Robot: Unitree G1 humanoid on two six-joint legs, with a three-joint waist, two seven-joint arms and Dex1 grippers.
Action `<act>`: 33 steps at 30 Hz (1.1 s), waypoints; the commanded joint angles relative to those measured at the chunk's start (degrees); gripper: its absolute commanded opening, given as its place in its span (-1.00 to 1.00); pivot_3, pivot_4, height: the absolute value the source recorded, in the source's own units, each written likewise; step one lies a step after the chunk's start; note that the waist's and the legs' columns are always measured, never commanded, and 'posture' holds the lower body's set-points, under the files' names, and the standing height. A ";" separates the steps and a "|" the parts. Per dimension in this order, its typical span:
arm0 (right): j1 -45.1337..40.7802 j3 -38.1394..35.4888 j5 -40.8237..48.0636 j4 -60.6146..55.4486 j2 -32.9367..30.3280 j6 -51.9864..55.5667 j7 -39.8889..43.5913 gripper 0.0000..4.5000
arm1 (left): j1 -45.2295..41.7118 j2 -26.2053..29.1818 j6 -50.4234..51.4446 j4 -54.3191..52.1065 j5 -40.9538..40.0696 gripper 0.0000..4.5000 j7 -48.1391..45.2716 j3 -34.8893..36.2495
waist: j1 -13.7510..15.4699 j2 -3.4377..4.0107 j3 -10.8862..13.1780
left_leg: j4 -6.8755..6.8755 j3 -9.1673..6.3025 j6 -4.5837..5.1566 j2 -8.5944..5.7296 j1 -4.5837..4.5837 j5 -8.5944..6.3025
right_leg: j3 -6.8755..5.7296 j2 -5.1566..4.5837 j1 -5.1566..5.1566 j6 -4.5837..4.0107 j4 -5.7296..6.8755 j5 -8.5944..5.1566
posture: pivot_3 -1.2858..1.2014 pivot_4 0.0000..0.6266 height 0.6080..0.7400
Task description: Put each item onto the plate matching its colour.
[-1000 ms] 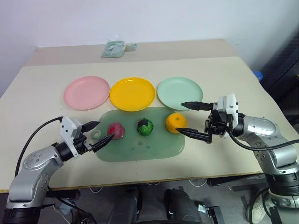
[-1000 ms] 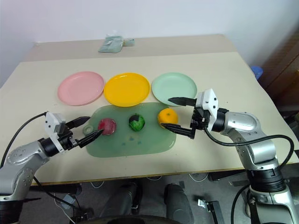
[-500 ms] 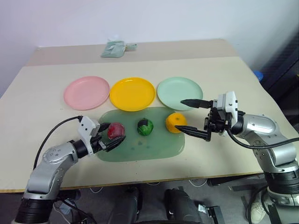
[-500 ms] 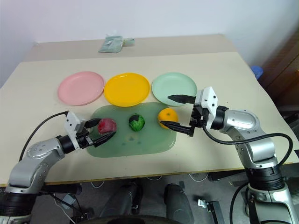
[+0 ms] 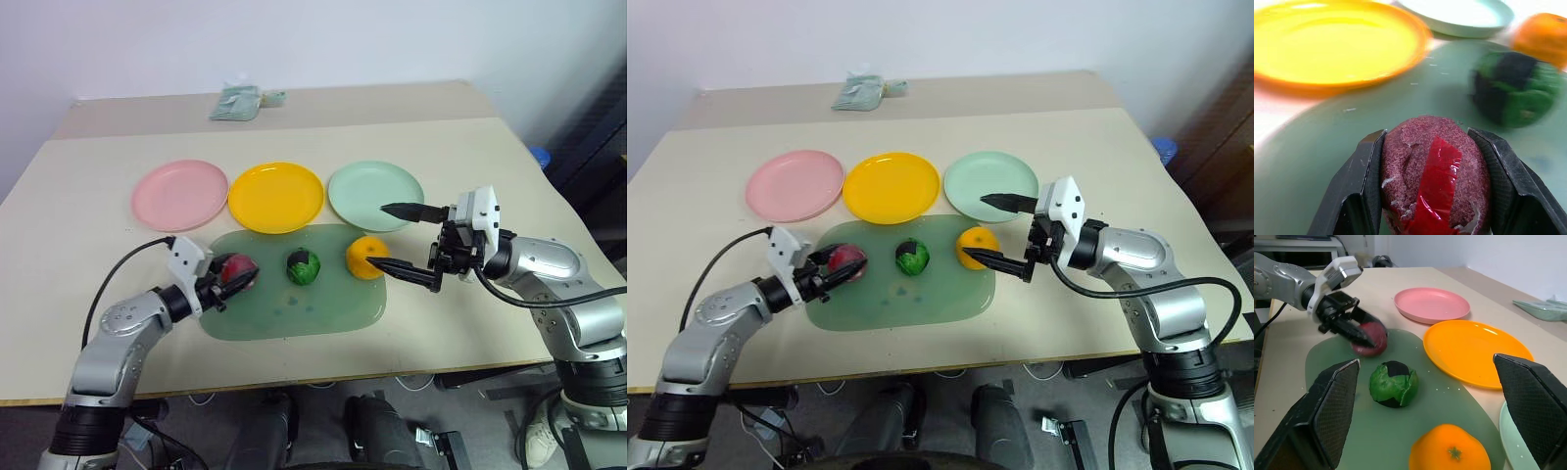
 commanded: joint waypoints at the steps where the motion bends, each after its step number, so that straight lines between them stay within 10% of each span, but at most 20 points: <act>1: -0.91 -1.36 -0.22 -0.95 0.42 -1.69 -0.56 1.00 | -7.52 -2.40 -0.41 3.10 -1.92 0.02 7.06 6.28 | 0.43 -0.05 0.03 | 0.04 -0.01 0.00 0.00 -0.01 0.00 | -0.03 0.00 0.01 0.09 0.01 0.05 | 0.03 -0.52 1.00; 20: -6.90 -0.13 -3.76 7.90 4.16 -6.05 -1.46 1.00 | -37.05 -9.41 -16.99 43.02 12.22 0.17 35.58 9.41 | 1.25 -0.13 0.04 | 0.09 0.00 -0.06 -0.15 -0.02 0.05 | -0.03 0.04 -0.06 0.40 0.13 0.23 | 0.03 -0.52 1.00; 24: -7.05 -0.05 -4.56 7.47 5.36 -6.22 -2.67 1.00 | -36.81 -10.41 -17.77 42.18 8.97 0.94 33.58 11.01 | 1.30 -0.15 0.05 | 0.10 0.00 -0.09 -0.15 -0.03 0.07 | -0.03 0.03 -0.09 0.40 0.17 0.24 | 0.03 -0.52 1.00; 33: -9.52 2.59 -4.95 3.55 8.84 -1.01 -8.88 1.00 | -25.31 -10.71 -10.06 19.35 -3.25 0.99 18.38 10.60 | 0.35 -0.15 0.05 | 0.05 0.00 -0.10 -0.15 -0.04 0.07 | 0.04 0.01 -0.13 0.38 0.19 0.24 | 0.03 -0.52 1.00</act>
